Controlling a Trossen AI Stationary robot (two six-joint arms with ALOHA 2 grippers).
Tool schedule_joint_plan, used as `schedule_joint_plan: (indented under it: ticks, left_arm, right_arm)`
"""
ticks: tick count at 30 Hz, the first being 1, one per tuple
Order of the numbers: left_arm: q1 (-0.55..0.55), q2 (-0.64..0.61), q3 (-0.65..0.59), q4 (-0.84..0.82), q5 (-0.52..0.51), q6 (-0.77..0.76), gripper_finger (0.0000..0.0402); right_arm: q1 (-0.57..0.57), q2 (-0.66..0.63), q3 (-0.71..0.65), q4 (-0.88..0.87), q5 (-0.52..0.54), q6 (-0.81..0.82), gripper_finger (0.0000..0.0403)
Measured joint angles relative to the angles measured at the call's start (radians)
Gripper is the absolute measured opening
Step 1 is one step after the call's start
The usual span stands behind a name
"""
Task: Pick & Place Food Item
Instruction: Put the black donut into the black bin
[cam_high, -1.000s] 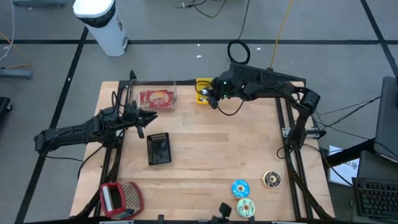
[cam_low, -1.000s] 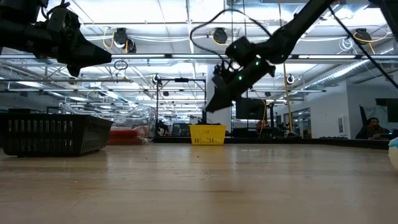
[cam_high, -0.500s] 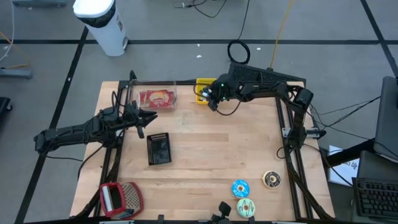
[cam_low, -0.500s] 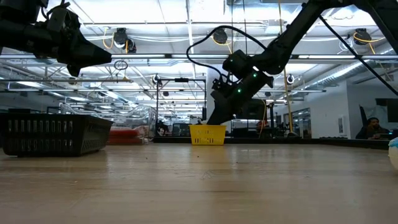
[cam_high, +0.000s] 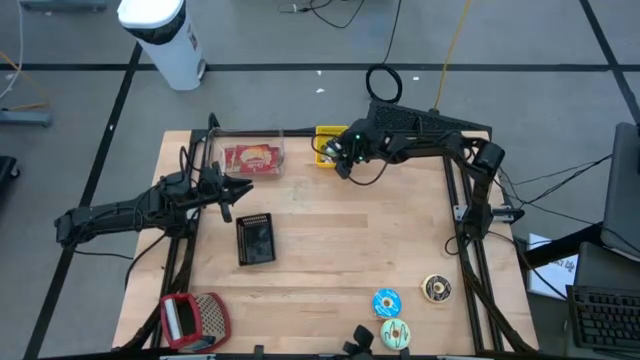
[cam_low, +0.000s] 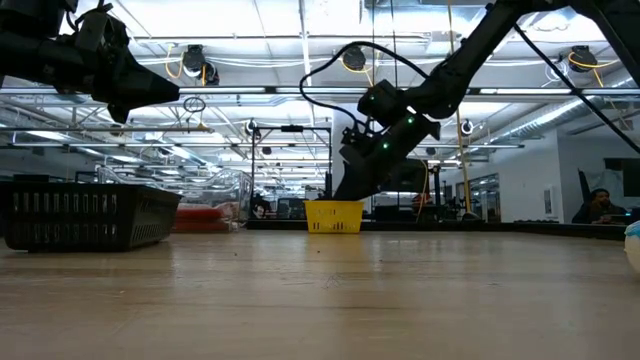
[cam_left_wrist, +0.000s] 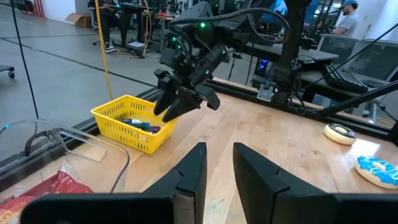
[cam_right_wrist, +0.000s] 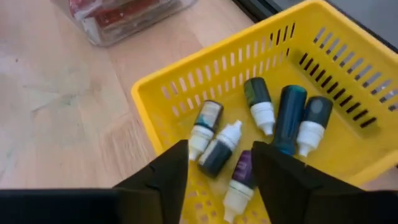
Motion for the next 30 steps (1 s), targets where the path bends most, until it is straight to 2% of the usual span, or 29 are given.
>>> schedule_joint_plan:
  ticks: [5,9,14,21,23,27,30]
  left_arm:
    - [0.0,0.0,0.0,0.0,0.0,0.0,0.0079]
    - [0.0,0.0,0.0,0.0,0.0,0.0,0.0079]
    - [0.0,0.0,0.0,0.0,0.0,0.0,0.0079]
    - [0.0,0.0,0.0,0.0,0.0,0.0,0.0079]
    - [0.0,0.0,0.0,0.0,0.0,0.0,0.0079]
    - [0.0,0.0,0.0,0.0,0.0,0.0,0.0079]
    - [0.0,0.0,0.0,0.0,0.0,0.0,0.0079]
  right_arm:
    - [0.005,-0.057,0.0,-0.07,0.0,0.006,0.0186]
    - [0.027,-0.154,0.0,-0.174,0.0,0.005,0.0182]
    - [0.101,-0.309,0.0,-0.396,0.0,0.006,0.0173]
    - [0.301,-0.495,0.0,-0.811,0.001,0.142,0.0165]
    - [0.378,-0.533,0.0,-0.903,0.016,0.217,0.0163]
    - [0.541,-0.593,-0.018,-1.056,0.12,0.411,0.016]
    - [0.659,-0.636,-0.067,-1.148,0.128,0.569,0.0159]
